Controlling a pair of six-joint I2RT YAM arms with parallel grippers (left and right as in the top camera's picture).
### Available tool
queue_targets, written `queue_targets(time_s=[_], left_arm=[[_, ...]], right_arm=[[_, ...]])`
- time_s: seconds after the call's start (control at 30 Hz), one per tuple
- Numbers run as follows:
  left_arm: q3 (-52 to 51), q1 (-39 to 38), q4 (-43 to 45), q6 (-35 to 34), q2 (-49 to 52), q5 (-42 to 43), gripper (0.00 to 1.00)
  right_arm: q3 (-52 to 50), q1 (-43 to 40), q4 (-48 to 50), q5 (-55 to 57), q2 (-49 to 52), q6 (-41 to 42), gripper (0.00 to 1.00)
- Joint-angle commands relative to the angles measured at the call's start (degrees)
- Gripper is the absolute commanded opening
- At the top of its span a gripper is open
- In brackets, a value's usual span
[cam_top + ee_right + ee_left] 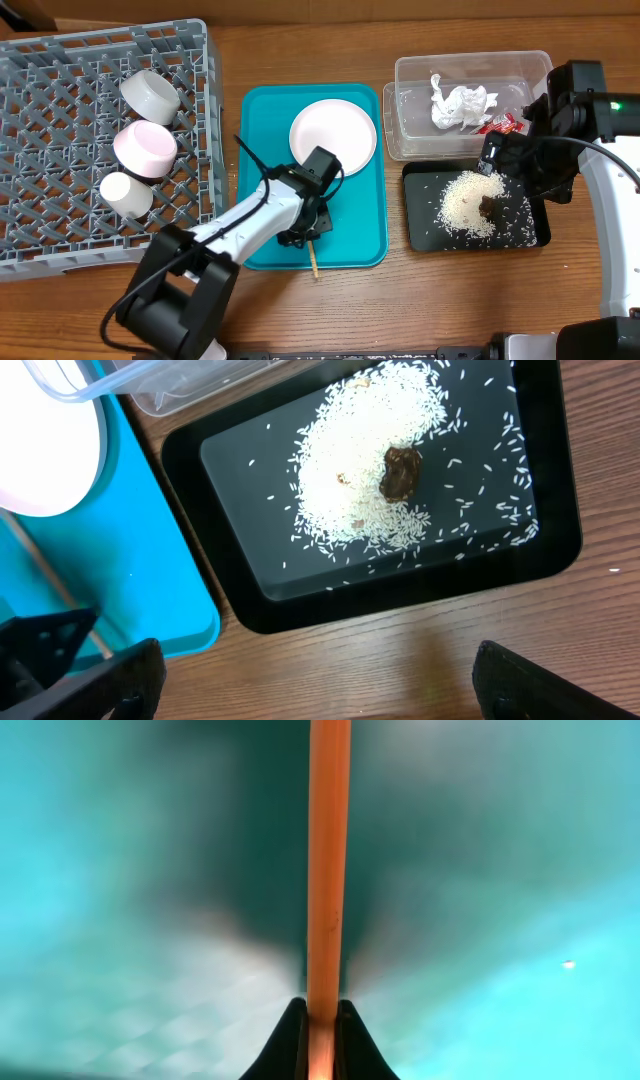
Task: Sort waste into correct bins and load items into the dishwasher
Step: 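Return the left gripper to the tray and grasp the second chopstick, then insert the second chopstick into the rack with the left gripper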
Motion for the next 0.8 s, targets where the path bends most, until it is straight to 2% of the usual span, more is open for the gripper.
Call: queue_targets(time_s=[0.0,0.23,0.47,0.63,0.77], left_arm=[[4.81,2.62,-2.86,0.96,-7.37,-6.21,0.04],[13.62,11.23,-7.58,14.62,-15.56,-13.05,0.04],[16.06,24.57,-4.72,31.74,-15.21,-13.16,0.04],[16.06,30.23,-2.75,35.28,-10.49,-12.11,0.04],[16.06,31.65,-2.56,36.13,-5.16,-11.17,0.06]], right_arm=[[0.85,-0.15,0.00,0.55,-0.26,-0.02,1.00],[0.85,-0.15,0.02,0.52,-0.26,-0.02,1.00],[0.85,-0.15,0.02,0.52,-0.26,-0.02,1.00],[0.85,-0.15,0.02,0.52,-0.26,0.00,1.00],[0.85,-0.15,0.00,0.52,-0.26,0.00,1.00]])
